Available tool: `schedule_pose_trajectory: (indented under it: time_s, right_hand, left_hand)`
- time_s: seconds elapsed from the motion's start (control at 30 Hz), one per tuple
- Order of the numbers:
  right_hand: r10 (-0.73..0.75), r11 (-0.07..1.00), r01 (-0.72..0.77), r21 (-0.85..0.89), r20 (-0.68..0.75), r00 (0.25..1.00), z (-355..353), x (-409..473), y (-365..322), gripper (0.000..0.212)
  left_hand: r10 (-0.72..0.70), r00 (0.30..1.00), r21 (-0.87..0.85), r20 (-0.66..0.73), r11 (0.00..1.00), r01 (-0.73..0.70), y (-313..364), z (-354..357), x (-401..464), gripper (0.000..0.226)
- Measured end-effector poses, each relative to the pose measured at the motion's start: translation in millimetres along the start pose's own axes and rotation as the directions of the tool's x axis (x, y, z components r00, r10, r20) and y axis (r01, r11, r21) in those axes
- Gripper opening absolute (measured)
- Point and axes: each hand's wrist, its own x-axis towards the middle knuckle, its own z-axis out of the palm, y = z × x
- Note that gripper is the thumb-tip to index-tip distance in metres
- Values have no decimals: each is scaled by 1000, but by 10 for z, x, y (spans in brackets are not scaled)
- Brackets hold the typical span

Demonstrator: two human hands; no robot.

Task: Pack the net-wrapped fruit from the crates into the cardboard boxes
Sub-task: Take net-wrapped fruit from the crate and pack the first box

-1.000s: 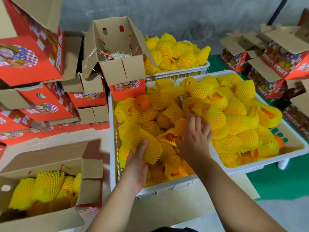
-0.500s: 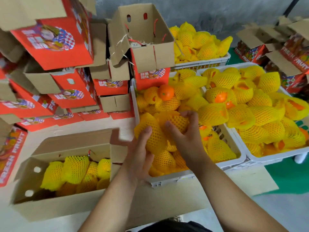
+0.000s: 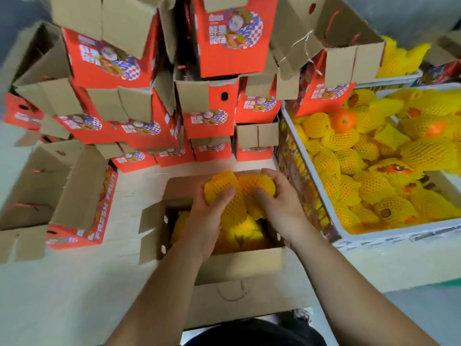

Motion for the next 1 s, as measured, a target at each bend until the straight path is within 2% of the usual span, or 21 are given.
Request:
schedule_pose_trajectory:
  time_s: [0.1,0.17,0.27,0.33,0.37,0.4,0.43,0.47,0.53,0.6,0.67,0.7,0.73,0.8,0.87,0.93,1.0]
  right_hand:
    - [100,981,-109,-160,-64,993,219,-23,146,34]
    - [134,941,-148,-305,-68,989,350,-3,291,35]
    - [286,803,-246,-544,-10,958,524,104,525,59]
    - [408,736,-306,-605,36,912,644,178,622,74]
    - [452,727,-333,-600,54,891,699,209,647,78]
    - [476,728,-356,-587,59,877,749,236,664,79]
    - [489,728,-374,-575,52,871,793,255,678,79]
    - [499,725,-389,-568,45,865,827,262,682,79]
    - [523,688,-398,-607,33,852,858,227,645,81]
    - [462,666,-378,-643,-42,886,840,143,573,85]
    - [338,800,-343,-492,-103,935,836,31,438,71]
    - [311,877,-307,-370,-49,949,858,-42,353,66]
    - [296,929,-272,-251,64,953,902,-114,271,64]
    - [272,961,-250,-115,243,931,1009,-224,186,55]
    - [251,966,-231,-118,203,946,1035,-248,122,48]
    - [259,962,-245,-118,126,958,990,-254,67,46]
    - [268,955,-242,-170,154,951,950,-266,58,47]
  left_hand:
    - [-66,993,49,-101,996,71,50,-413,-64,64]
    - [-124,976,35,-180,991,132,35,-611,-30,65]
    - [-259,942,-172,-215,959,224,-55,-792,29,38]
    - [-351,923,-301,-159,907,293,-131,-902,56,42]
    - [-392,908,-337,-151,884,325,-160,-954,93,51]
    - [-392,905,-293,-166,896,334,-207,-972,113,53]
    - [-349,920,-207,-175,927,313,-175,-941,91,49]
    - [-272,946,-51,-174,962,268,-157,-925,54,44]
    - [-276,947,20,-166,959,283,-104,-879,50,41]
    - [-241,953,93,-181,961,261,-99,-884,31,43]
    - [-220,961,131,-167,961,243,-85,-876,-4,47]
    - [-223,966,134,-127,962,240,-70,-866,-13,45]
    - [-246,966,119,-79,960,254,-51,-849,-1,43]
    - [-299,953,58,44,953,297,-11,-812,-5,50]
    - [-352,931,57,98,936,348,78,-848,3,68]
    - [-389,921,153,7,911,384,174,-961,33,74]
    - [-366,922,184,-126,905,384,191,-1048,78,73]
